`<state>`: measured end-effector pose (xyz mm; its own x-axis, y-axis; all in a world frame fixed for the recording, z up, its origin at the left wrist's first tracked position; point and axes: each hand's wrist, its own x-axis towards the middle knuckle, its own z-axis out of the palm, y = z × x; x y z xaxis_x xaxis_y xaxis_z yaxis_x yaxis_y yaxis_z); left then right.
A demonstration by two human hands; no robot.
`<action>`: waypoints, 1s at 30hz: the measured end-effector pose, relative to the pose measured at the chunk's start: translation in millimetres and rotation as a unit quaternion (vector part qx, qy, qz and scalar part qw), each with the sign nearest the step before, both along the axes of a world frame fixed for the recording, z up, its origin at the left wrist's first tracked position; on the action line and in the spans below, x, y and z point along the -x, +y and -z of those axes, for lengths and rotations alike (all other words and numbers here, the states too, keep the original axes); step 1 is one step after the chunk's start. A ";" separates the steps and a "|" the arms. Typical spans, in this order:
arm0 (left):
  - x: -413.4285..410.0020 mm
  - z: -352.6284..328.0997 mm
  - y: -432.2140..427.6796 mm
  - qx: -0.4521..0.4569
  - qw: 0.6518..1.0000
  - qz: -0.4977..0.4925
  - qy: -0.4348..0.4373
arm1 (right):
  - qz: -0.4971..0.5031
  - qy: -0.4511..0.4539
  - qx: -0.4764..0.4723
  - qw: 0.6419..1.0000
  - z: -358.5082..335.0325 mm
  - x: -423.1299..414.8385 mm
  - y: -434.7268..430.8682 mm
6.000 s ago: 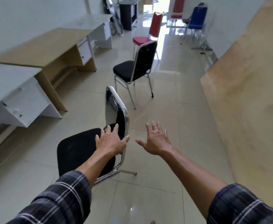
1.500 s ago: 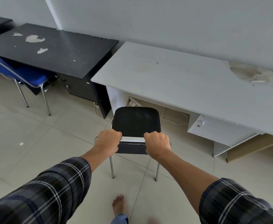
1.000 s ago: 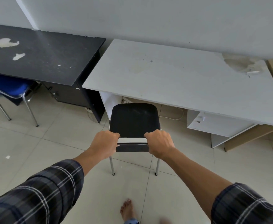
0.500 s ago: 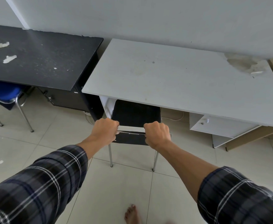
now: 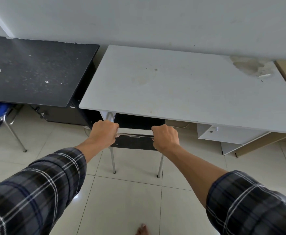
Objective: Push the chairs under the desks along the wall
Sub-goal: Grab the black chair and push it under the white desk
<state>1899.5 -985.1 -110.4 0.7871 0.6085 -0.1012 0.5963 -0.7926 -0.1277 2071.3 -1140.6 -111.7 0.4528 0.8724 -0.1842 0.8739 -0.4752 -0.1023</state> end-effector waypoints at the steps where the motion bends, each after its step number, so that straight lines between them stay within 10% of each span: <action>1: -3.5 0.4 6.2 -0.001 1.000 -0.003 -0.002 | 0.005 0.002 -0.003 1.000 -0.1 -2.8 5.6; 30: -48.6 2.8 62.8 -0.026 0.995 -0.094 0.011 | 0.022 0.038 -0.020 0.999 11.3 -40.3 81.8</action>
